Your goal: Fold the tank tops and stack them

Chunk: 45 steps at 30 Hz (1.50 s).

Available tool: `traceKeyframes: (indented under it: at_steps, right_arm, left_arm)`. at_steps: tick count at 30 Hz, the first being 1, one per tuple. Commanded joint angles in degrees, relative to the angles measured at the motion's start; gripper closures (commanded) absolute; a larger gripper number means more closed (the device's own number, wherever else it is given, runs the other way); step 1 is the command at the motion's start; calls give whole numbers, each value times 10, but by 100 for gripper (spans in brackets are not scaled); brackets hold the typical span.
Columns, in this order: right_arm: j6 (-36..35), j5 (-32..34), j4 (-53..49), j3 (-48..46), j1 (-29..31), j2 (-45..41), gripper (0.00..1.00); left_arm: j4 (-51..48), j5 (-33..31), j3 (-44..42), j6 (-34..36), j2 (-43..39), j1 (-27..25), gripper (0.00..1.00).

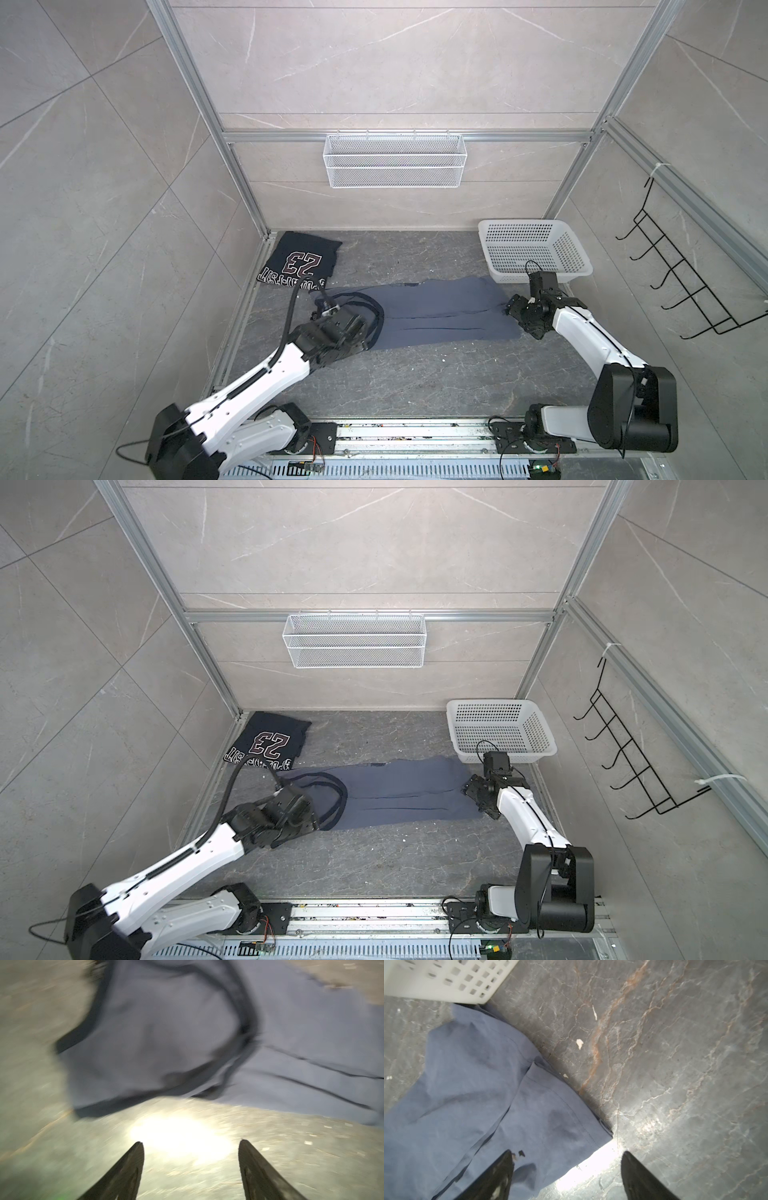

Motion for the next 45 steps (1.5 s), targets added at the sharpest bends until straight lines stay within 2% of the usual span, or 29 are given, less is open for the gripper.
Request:
traceKeyframes:
  at_steps: [1,4,8,13,18,22,30,36,41,45]
  right_arm:
    - [-14,-17,-7,-12,1,-3,18]
    - [-14,-29,0,-11,1,7,18]
    - [-14,-42,2,-5,1,15,18]
    - [-16,-53,4,-9,1,13,18]
    - [-17,-65,10,-15,1,24,18]
    - [-18,-68,11,-14,1,29,18]
    - [-19,-69,11,-14,1,38,19]
    - [-19,-67,10,-14,1,37,19]
    - [-20,-65,7,-10,1,38,19]
    - [-25,-66,3,-6,1,37,19]
  left_arm:
    - [-151,-71,-47,-117,-67,6,27]
    - [-142,-65,-98,-143,-118,33,28]
    - [-69,-52,-162,-140,-139,89,28]
    - [99,19,-213,-30,-121,171,31]
    - [142,45,-211,9,-79,219,36]
    - [183,77,-223,23,-56,238,41]
    - [216,94,-214,56,-21,266,63]
    - [204,96,-180,84,11,269,78]
    - [175,92,-125,104,17,270,86]
    - [124,84,-71,106,53,283,92]
